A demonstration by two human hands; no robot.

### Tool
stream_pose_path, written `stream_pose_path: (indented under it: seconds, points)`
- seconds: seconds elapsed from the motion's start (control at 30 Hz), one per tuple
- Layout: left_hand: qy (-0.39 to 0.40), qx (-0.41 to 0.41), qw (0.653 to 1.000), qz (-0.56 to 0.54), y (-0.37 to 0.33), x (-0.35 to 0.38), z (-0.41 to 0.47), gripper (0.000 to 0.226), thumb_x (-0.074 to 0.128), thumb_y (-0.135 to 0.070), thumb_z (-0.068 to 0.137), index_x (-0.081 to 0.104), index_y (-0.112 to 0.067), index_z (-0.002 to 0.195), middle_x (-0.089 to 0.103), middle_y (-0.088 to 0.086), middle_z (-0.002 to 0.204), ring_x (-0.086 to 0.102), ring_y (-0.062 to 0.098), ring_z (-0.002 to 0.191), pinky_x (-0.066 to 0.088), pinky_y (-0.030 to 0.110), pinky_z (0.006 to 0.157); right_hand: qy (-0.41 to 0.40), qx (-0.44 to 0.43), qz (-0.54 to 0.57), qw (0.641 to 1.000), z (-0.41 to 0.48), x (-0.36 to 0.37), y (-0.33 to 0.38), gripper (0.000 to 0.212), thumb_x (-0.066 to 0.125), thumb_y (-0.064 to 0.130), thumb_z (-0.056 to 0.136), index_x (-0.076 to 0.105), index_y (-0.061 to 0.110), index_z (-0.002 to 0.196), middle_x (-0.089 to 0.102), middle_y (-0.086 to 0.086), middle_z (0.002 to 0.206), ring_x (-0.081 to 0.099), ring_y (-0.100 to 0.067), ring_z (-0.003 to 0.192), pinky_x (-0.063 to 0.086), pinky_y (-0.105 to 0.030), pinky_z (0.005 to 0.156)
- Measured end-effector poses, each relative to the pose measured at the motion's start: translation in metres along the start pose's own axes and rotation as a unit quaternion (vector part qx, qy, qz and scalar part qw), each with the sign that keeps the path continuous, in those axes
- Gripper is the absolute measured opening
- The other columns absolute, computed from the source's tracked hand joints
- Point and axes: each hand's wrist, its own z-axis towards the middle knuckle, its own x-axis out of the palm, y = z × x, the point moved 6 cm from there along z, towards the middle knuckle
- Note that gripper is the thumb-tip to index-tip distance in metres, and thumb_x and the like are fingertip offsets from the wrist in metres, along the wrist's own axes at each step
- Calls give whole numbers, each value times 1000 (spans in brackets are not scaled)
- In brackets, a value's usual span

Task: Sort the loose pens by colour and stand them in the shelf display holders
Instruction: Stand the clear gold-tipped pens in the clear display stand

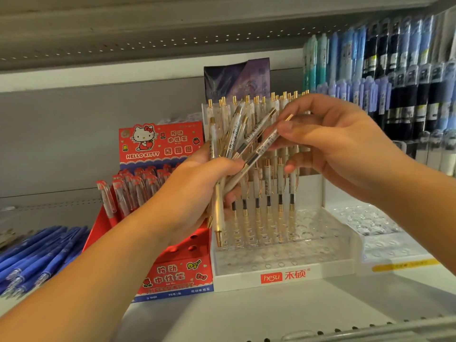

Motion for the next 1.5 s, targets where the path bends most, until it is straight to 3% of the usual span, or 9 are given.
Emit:
stream_pose_path:
  seconds: [0.17, 0.3, 0.4, 0.5, 0.57, 0.67, 0.77, 1.23, 1.5]
  points:
    - [-15, -9, 1000, -9, -1, -1, 0, 24, 60, -22, 76, 58, -19, 100, 54, 0, 63, 45, 15, 52, 35, 23, 40, -55, 1, 77, 996, 2, -7, 1, 23, 66, 12, 74, 61, 6, 95, 75, -13, 90, 75, -28, 78, 59, -26, 56]
    - [-48, -6, 998, -28, -3, -3, -1, 6, 58, -11, 92, 56, -16, 96, 56, 4, 70, 43, 16, 50, 34, 23, 40, -142, -11, 100, 985, 6, -26, 1, 6, 60, 4, 91, 62, 7, 96, 69, -11, 86, 72, -24, 71, 59, -26, 59]
    - [-52, 6, 998, -22, -5, -3, -1, 4, 52, -11, 96, 52, -14, 94, 52, 7, 72, 41, 16, 48, 34, 23, 41, -173, -20, 38, 984, 7, -37, 3, 7, 58, 6, 96, 64, 7, 100, 64, -14, 91, 67, -29, 75, 59, -29, 61]
    - [-44, 4, 999, -29, -6, -4, -2, 4, 52, -13, 97, 51, -11, 94, 52, 7, 72, 40, 16, 46, 34, 24, 40, -195, -63, -158, 966, 5, -41, 12, 10, 60, 7, 95, 65, 15, 99, 68, -15, 101, 70, -36, 76, 61, -40, 57]
    - [-33, -3, 999, -31, -5, -3, -2, 7, 52, -15, 97, 49, -9, 95, 52, 7, 72, 39, 17, 46, 33, 25, 40, -186, -110, -285, 934, 3, -36, 18, 11, 62, 10, 95, 63, 19, 100, 66, -7, 96, 69, -36, 71, 59, -49, 54]
    - [-27, -2, 999, -25, -4, -3, -1, 5, 52, -16, 98, 50, -11, 97, 52, 8, 74, 39, 18, 47, 33, 26, 41, -167, -111, -349, 915, 1, -34, 14, 16, 62, 12, 93, 62, 28, 96, 64, -1, 92, 67, -38, 73, 58, -52, 54]
    - [-25, -2, 999, -29, -4, -2, -1, 4, 52, -16, 97, 52, -12, 95, 51, 9, 75, 37, 18, 47, 33, 26, 41, -172, -69, -373, 909, 3, -38, 7, 23, 62, 14, 92, 60, 37, 89, 62, 3, 91, 67, -37, 74, 59, -50, 54]
    - [-11, 5, 1000, -8, -4, -2, -2, 9, 50, -16, 98, 50, -7, 96, 52, 8, 71, 36, 20, 48, 33, 26, 42, -169, 39, -421, 890, 10, -41, 2, 12, 65, 18, 88, 63, 30, 86, 70, -5, 89, 71, -28, 71, 62, -40, 68]
    - [-3, 11, 1000, -2, -5, -3, -2, 9, 50, -17, 98, 51, -8, 100, 54, 10, 75, 37, 20, 49, 32, 26, 42, -45, 141, -531, 834, 12, -26, -6, 10, 69, 25, 91, 70, 27, 100, 72, 4, 97, 69, -19, 84, 60, -38, 81]
